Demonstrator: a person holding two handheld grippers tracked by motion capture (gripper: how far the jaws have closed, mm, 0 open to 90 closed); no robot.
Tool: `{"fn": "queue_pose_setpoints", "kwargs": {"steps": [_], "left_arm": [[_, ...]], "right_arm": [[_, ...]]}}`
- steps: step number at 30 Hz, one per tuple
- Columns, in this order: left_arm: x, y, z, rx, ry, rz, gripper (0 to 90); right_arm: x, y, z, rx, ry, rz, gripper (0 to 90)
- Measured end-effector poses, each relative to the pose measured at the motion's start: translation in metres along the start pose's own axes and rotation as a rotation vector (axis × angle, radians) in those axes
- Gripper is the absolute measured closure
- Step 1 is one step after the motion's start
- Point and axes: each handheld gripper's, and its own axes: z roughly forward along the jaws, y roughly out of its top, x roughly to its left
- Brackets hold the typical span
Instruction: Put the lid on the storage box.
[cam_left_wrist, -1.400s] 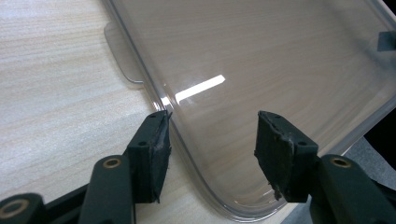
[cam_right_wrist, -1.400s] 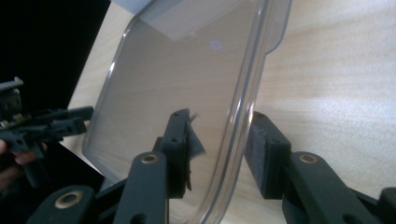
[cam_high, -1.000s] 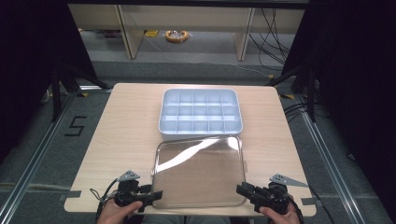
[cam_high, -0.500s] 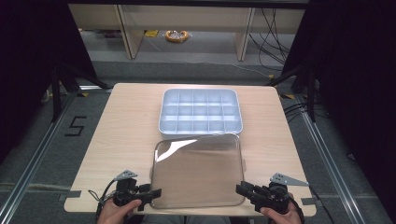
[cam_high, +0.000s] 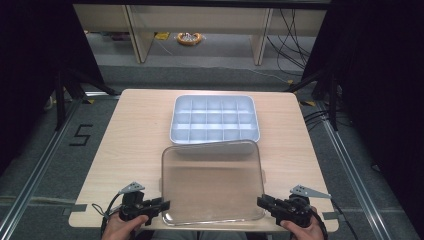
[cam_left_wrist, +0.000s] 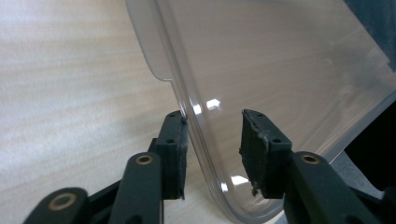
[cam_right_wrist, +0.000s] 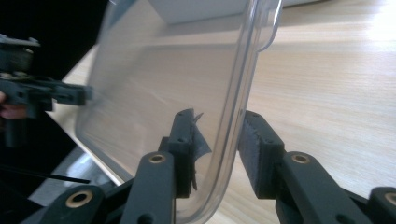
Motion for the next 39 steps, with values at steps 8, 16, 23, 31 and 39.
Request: {"fn": "queue_pose_setpoints", "kwargs": {"steps": [8, 16, 23, 31, 39], "left_arm": [[-0.003, 0.001, -0.004, -0.046, 0.005, 0.033, 68.6], [-0.008, 0.002, -0.006, -0.06, 0.034, 0.055, 68.9], [-0.01, 0.004, -0.008, -0.071, 0.051, 0.077, 69.2], [-0.014, 0.011, -0.015, -0.12, 0.053, 0.084, 69.1], [-0.015, 0.026, -0.015, -0.141, 0.069, 0.104, 69.0]], "right_arm": [[0.008, -0.001, 0.003, 0.067, -0.103, -0.036, 67.8], [0.014, 0.0, 0.007, 0.099, -0.213, -0.141, 68.1], [0.014, 0.002, 0.006, 0.065, -0.193, -0.132, 71.7], [0.015, 0.008, 0.001, -0.008, -0.176, -0.115, 73.4], [0.014, 0.022, 0.002, -0.042, -0.176, -0.119, 73.5]]}}
